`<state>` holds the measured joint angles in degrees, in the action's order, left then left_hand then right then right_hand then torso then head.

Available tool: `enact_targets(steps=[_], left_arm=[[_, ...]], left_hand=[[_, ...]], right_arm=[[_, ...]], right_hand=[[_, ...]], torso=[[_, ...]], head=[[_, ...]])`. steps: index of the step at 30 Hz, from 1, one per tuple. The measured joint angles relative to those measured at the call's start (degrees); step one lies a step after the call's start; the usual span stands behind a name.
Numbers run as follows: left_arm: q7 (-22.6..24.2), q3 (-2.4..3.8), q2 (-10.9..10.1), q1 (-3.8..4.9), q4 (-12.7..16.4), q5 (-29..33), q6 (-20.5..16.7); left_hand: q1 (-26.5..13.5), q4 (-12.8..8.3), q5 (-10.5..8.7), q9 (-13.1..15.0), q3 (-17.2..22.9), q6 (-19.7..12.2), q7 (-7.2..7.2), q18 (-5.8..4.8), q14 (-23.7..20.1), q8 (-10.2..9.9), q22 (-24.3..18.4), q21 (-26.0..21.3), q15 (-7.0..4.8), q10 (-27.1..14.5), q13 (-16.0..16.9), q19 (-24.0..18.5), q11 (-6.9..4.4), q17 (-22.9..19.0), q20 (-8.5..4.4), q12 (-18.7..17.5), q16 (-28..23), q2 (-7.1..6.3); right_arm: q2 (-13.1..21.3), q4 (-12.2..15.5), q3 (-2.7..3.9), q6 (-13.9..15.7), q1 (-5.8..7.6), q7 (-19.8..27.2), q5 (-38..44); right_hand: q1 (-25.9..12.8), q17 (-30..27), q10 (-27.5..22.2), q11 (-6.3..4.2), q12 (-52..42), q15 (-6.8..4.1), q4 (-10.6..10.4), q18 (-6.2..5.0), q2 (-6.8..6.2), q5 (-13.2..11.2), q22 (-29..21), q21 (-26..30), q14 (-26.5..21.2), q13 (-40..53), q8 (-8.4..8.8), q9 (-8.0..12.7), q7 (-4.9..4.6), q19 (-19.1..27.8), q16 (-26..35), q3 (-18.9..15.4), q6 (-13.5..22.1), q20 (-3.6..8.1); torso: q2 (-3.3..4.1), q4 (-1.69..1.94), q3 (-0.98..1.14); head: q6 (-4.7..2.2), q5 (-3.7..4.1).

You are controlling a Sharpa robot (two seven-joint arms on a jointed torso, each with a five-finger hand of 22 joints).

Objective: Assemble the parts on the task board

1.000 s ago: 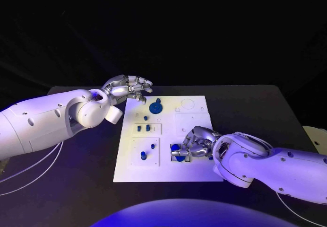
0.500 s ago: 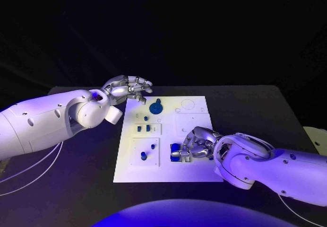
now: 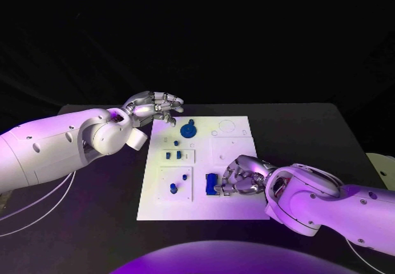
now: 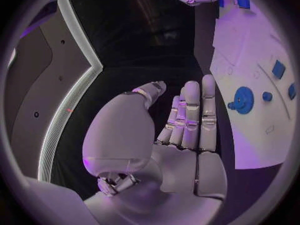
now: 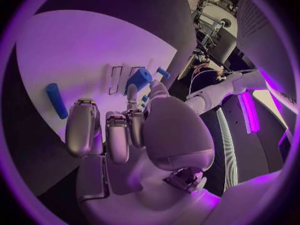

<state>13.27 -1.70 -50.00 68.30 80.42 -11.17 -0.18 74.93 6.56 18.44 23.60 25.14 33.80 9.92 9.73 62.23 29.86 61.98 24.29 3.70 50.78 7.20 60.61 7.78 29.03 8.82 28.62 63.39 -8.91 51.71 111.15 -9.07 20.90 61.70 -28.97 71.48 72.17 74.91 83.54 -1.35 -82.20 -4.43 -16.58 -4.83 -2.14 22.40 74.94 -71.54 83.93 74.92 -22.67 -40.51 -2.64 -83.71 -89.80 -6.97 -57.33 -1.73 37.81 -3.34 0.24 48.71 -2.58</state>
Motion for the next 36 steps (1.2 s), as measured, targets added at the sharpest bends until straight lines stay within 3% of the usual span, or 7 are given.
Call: enact_targets(steps=[2,13,15,19,26,36], left_arm=[[0.0,0.0,0.0,0.0,0.0,0.0,0.0],[-0.1,-0.01,0.0,0.0,0.0,0.0,0.0],[-0.1,-0.01,0.0,0.0,0.0,0.0,0.0],[-0.1,-0.02,0.0,-0.01,0.0,0.0,0.0],[-0.2,-0.02,0.0,-0.01,0.0,0.0,0.0],[-0.2,-0.02,0.0,-0.01,0.0,0.0,0.0]], left_hand=[[0.0,0.0,0.0,0.0,0.0,0.0,0.0,0.0,0.0,0.0,0.0,0.0,0.0,0.0,0.0,0.0,0.0,0.0,0.0,0.0,0.0,0.0],[0.0,0.0,0.0,0.0,0.0,0.0,0.0,0.0,-0.2,0.3,0.0,0.0,-0.2,0.0,0.0,0.0,0.0,0.0,0.0,0.0,0.0,0.0],[0.0,0.0,0.0,0.0,0.0,0.0,0.0,0.0,-0.2,0.3,0.0,0.0,-0.2,0.0,0.0,0.0,0.0,0.0,0.0,0.0,0.0,0.0],[0.0,0.0,0.0,0.0,0.0,0.0,0.0,0.01,-0.2,0.3,0.0,0.0,-0.2,0.0,0.0,0.0,0.0,0.0,0.0,0.0,0.0,0.0],[0.0,0.0,0.0,0.0,0.0,0.0,0.0,0.01,-0.2,0.3,0.0,0.0,-0.2,0.0,0.0,0.0,0.0,0.0,0.0,0.0,0.0,0.0],[0.0,0.0,0.0,0.0,0.0,0.0,0.0,0.0,-0.2,0.3,0.0,0.0,-0.2,0.0,0.0,0.0,0.0,0.0,0.0,0.0,0.0,0.0]], right_arm=[[0.0,0.0,0.0,-0.3,0.0,0.3,-0.2],[-1.4,-1.7,0.0,-0.8,-0.04,0.5,-0.6],[-1.8,-2.1,0.0,-0.8,-0.08,0.3,-0.6],[-2.2,-2.6,0.02,-0.8,-0.14,-0.1,-0.7],[-2.0,-2.6,0.06,-0.7,-0.19,-0.3,-0.7],[-1.1,-2.2,-0.01,-0.7,-0.27,-0.7,-0.7]], right_hand=[[0.6,0.0,0.1,-0.09,0.0,0.0,0.1,0.0,-0.48,0.0,0.0,0.0,0.0,0.0,0.07,0.0,0.04,0.0,0.0,0.1,-0.1,0.0],[2.0,0.0,0.1,-0.09,0.0,-0.11,-0.1,-0.01,0.11,0.6,0.0,0.0,0.1,0.0,0.07,-0.1,0.35,-0.2,0.0,0.6,-1.2,0.2],[2.0,0.0,0.2,-0.2,0.0,-0.2,0.0,0.59,0.09,0.9,0.0,-0.2,0.2,0.0,0.07,-0.2,0.52,-0.2,0.0,0.6,-1.4,0.2],[2.1,0.0,0.3,-0.29,0.0,-0.31,-0.1,0.58,0.26,0.9,0.0,-0.2,0.1,0.0,0.07,-0.4,0.61,-0.2,0.0,0.8,-1.9,0.2],[3.0,0.0,0.4,-0.4,0.0,-0.42,-0.1,0.58,0.49,1.5,0.0,-0.2,0.0,0.0,-0.04,-0.8,0.87,-0.2,0.0,1.2,-2.1,0.2],[3.9,0.0,0.5,-0.49,-0.3,-0.61,0.3,0.54,0.49,2.1,0.0,-0.2,0.2,0.1,-0.17,-1.0,0.87,-0.4,0.0,1.7,-2.1,0.4]], torso=[[0.0,0.0,-0.02],[0.05,0.14,-0.03],[0.07,0.15,-0.04],[0.07,0.15,-0.07],[0.02,0.1,-0.07],[0.02,0.06,0.0]], head=[[-0.01,0.0],[0.04,0.02],[0.08,0.02],[0.28,0.21],[0.51,0.5],[0.87,0.26]])
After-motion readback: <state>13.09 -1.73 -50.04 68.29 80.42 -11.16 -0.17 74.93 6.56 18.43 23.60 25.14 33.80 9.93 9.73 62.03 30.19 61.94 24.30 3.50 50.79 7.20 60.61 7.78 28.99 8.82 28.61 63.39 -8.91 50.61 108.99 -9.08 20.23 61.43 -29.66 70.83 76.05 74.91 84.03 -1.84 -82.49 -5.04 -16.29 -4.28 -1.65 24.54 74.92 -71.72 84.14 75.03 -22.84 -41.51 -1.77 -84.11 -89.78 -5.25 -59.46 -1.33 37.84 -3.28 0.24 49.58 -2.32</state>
